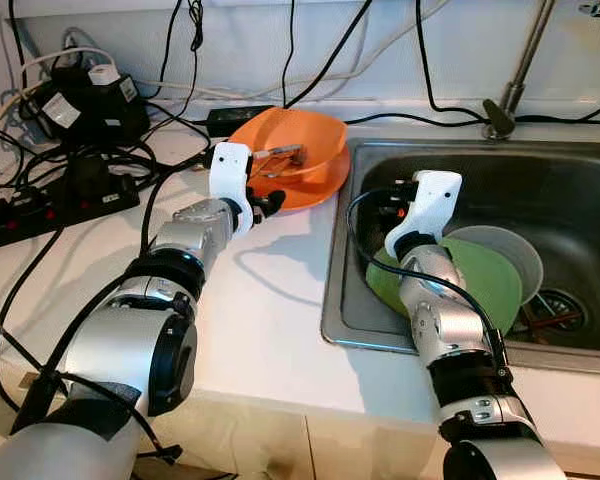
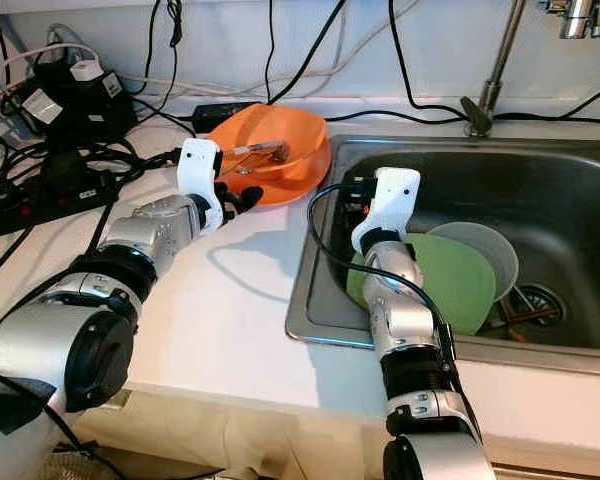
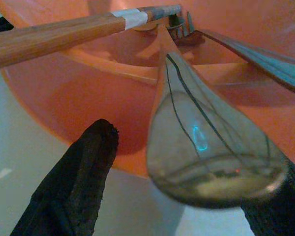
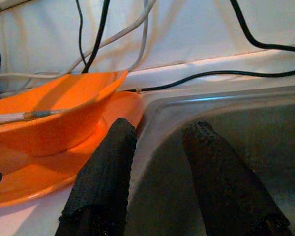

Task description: Kitchen organization

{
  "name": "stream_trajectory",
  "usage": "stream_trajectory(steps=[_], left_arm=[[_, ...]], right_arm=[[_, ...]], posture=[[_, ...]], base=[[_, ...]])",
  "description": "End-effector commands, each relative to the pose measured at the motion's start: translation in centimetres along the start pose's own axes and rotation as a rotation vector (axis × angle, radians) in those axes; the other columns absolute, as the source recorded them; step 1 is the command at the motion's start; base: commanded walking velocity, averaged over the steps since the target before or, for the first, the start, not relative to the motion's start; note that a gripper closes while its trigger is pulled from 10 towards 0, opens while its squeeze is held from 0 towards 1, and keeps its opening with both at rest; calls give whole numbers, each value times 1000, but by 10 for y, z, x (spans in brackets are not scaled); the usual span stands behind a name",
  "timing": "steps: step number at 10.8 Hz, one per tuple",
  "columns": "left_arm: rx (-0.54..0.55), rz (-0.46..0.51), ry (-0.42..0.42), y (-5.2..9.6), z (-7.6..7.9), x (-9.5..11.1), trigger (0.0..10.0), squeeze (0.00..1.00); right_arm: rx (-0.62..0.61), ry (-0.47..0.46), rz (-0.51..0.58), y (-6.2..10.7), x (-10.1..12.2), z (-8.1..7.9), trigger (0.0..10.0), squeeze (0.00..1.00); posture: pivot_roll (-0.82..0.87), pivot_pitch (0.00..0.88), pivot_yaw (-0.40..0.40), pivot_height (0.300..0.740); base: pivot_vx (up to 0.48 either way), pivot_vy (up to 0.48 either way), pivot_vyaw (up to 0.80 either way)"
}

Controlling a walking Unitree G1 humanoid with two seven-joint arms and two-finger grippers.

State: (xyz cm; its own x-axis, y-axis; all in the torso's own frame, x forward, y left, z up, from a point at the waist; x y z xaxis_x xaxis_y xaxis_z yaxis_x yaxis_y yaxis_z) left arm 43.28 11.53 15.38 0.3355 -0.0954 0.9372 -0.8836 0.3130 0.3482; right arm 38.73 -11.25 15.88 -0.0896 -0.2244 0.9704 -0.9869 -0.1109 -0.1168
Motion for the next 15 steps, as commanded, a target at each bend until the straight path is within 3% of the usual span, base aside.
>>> stream_trajectory(steps=[1, 3, 7, 10, 12, 15], left_arm=[[-23, -147, 24, 1, 4, -43, 10000, 0], [-81, -188, -13, 1, 12, -53, 10000, 0], [-152, -215, -42, 11, 7, -62, 10000, 0], [-146, -133, -66, 39, -3, -35, 10000, 0], [-143, -88, -87, 58, 0, -16, 10000, 0], [-147, -91, -85, 82, 9, -13, 10000, 0]], right_arm=[[16, -7, -14, 0, -2, -5, 10000, 0], [12, -7, -11, 2, -2, -4, 10000, 0], [13, -15, -17, 2, -4, -6, 10000, 0], [24, -23, -27, 0, -8, -11, 10000, 0], [25, -26, -25, 0, -7, -11, 10000, 0], [11, -26, -22, 0, -7, -7, 10000, 0]], posture=[[51, 0, 106, 740], [48, 0, 116, 740], [87, 0, 117, 740], [126, 0, 114, 740], [128, 0, 120, 740], [134, 0, 123, 740]], base=[[0, 0, 0], [0, 0, 0], [0, 0, 0], [0, 0, 0], [0, 0, 0], [0, 0, 0]])
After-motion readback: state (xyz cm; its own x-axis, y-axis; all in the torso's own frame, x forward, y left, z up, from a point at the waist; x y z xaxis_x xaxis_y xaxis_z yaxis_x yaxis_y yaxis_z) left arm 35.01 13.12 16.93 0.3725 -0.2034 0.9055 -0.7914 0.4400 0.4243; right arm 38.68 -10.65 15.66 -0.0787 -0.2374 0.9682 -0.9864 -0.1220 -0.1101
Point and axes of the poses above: a point about 5 cm out from each wrist's last joint towards the gripper, its own y axis pointing back from the gripper into the wrist, its own x axis along the axis of the wrist's last joint, z = x × y, the point moved 3 cm from there along -y, pointing out of the wrist towards the gripper, and after that the axes turned 4 degrees about -y, right-handed, at the moved point
